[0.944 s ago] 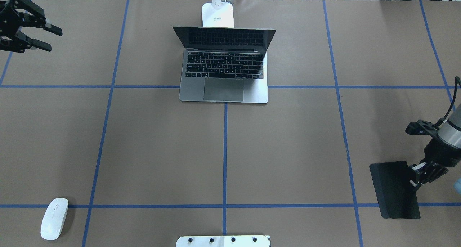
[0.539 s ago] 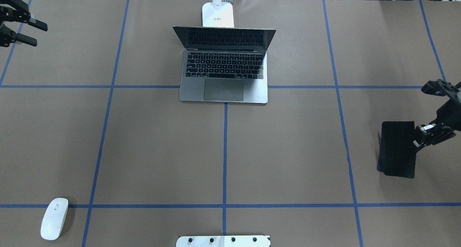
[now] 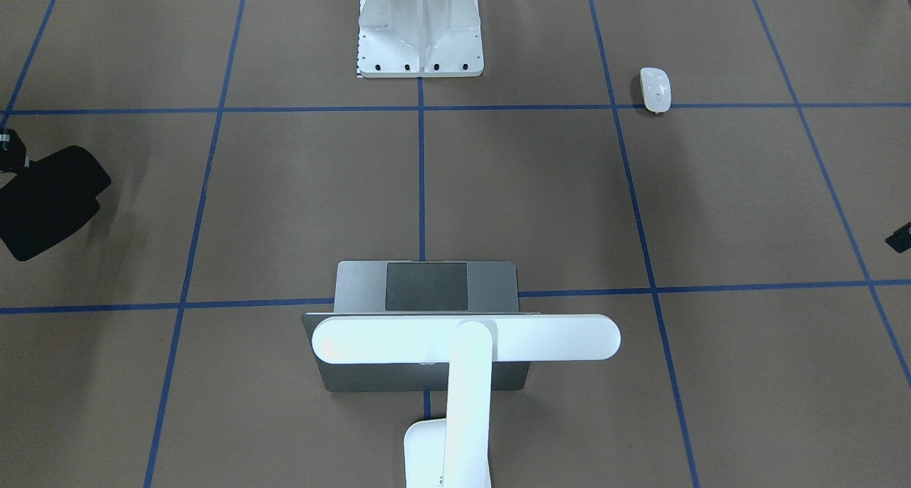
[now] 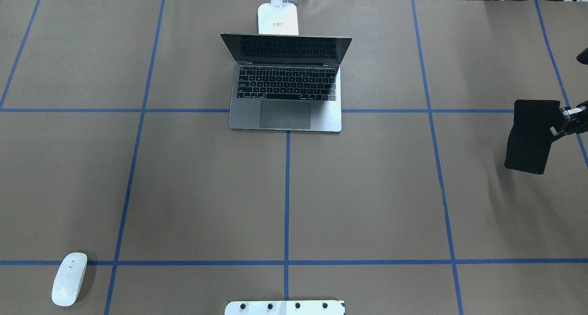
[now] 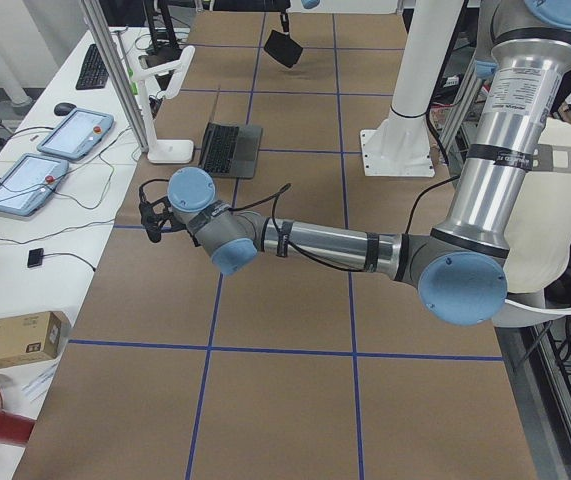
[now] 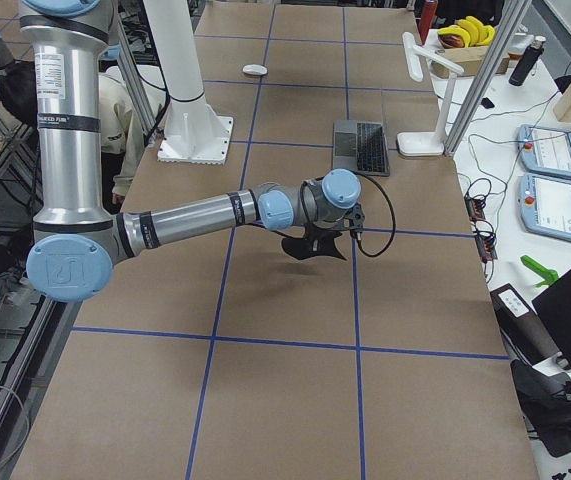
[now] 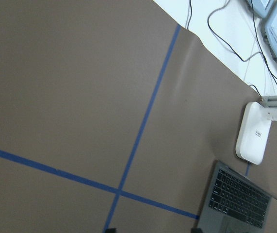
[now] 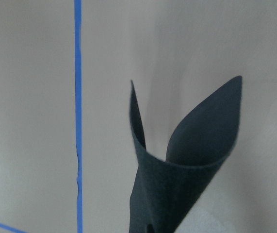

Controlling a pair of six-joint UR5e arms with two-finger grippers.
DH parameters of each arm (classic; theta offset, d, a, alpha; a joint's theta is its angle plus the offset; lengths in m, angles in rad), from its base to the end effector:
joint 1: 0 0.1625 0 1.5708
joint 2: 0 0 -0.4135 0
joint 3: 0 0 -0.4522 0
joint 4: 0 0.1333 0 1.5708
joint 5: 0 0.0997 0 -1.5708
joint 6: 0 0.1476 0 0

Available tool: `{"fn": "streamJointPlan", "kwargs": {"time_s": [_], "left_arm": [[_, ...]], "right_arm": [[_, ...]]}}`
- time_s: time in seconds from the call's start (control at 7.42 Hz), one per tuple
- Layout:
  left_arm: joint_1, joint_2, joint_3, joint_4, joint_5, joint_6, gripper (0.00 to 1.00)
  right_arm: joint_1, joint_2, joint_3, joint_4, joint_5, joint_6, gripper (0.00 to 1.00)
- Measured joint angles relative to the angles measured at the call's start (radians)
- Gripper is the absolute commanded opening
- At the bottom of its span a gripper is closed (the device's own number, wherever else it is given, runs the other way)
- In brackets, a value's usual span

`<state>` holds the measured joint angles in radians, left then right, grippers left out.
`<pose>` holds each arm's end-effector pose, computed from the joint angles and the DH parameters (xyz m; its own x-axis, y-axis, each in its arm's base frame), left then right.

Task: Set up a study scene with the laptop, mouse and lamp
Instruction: 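Carry the mouse pad with the right gripper toward the laptop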

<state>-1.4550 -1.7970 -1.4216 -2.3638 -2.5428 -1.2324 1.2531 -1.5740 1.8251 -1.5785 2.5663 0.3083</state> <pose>0.0663 -0.6683 0.5081 0.2319 -0.3744 -0.8978 0.4346 0.8656 -0.2487 -0.1637 -0.5281 0.5176 0.5243 -0.0652 0.8490 0.1512 0.9883 -0.0175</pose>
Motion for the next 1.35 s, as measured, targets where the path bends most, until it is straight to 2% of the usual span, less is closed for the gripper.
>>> {"fn": "streamJointPlan", "kwargs": {"time_s": [0.27,0.54,0.81,1.35], "left_arm": [[-0.004,0.021,0.075,0.000,0.099,0.172,0.60],[0.000,0.059,0.144,0.017,0.168,0.460,0.59],[0.003,0.089,0.161,0.082,0.179,0.674,0.59],[0.004,0.122,0.156,0.104,0.173,0.754,0.59]], "right_arm": [[0.018,0.033,-0.001,-0.021,-0.082,0.005,0.00],[0.025,0.143,0.017,-0.140,-0.146,0.069,0.00],[-0.012,0.261,0.028,-0.256,-0.197,0.140,0.00],[-0.154,0.376,0.069,-0.295,-0.235,0.375,0.00]]}}
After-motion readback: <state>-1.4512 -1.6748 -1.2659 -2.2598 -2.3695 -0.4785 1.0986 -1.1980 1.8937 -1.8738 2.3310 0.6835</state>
